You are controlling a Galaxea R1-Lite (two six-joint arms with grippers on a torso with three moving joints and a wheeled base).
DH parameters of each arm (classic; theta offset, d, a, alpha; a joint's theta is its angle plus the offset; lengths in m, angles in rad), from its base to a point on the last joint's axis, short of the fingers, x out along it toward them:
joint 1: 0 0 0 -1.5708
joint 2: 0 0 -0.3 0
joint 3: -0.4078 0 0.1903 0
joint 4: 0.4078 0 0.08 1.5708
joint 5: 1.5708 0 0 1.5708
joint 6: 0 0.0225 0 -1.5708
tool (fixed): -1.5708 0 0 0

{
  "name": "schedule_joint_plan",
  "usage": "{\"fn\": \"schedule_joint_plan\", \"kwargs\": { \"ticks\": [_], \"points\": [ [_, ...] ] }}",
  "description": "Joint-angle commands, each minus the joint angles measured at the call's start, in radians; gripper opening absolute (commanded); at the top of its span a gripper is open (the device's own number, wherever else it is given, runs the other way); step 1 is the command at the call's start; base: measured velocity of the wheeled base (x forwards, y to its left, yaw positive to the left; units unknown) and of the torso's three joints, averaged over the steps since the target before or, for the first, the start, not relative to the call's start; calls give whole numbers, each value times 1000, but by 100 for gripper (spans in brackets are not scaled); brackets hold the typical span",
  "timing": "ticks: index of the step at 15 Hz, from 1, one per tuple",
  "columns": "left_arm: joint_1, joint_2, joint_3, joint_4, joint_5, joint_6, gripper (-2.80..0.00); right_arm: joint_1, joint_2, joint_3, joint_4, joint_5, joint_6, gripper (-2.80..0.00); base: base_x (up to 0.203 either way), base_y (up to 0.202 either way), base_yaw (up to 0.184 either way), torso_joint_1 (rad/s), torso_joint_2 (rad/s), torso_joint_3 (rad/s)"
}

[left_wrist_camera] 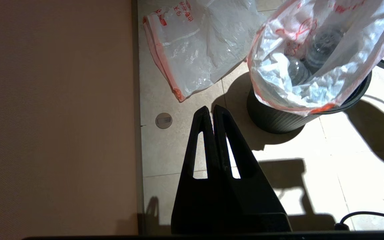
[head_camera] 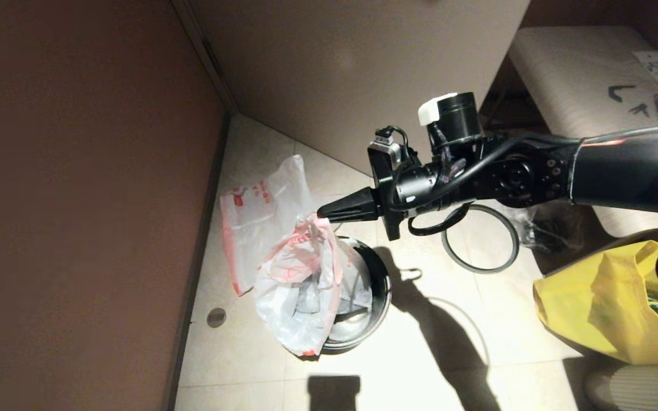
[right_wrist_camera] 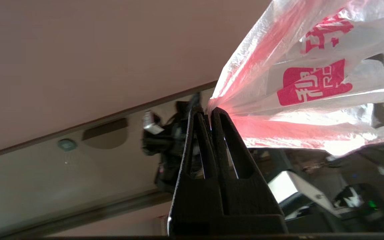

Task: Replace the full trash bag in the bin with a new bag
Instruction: Place the trash bag on the floor

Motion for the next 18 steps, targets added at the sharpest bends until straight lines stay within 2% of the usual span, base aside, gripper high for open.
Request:
{"fn": "schedule_joint_plan", "kwargs": {
  "ticks": [1,5,8,10,11,13,15,16,18],
  "points": [
    [0,0,6,0,0,0,-280,3,-50,-3,-2,6,14,-280,0,0,0,0,0,0],
    [0,0,6,0,0,0,-280,1,-132,-8,-18,6,57,-280,0,0,0,0,0,0],
    [0,0,6,0,0,0,-280,-5,-195,-7,-104,3,141,-280,0,0,0,0,0,0],
    [0,0,6,0,0,0,-280,-34,-207,3,-146,-6,156,-280,0,0,0,0,0,0],
    [0,0,6,0,0,0,-280,-42,-180,9,-147,-31,154,-280,0,0,0,0,0,0],
    [0,0,6,0,0,0,-280,-58,-104,31,-148,-145,126,-280,0,0,0,0,0,0],
    [0,0,6,0,0,0,-280,-69,-31,63,-134,-308,21,0,0,0,0,0,0,0],
    [0,0,6,0,0,0,-280,-71,-11,90,-118,-403,-53,0,0,0,0,0,0,0],
    [0,0,6,0,0,0,-280,-68,-7,181,-97,-533,-177,0,0,0,0,0,0,0]
  ]
}}
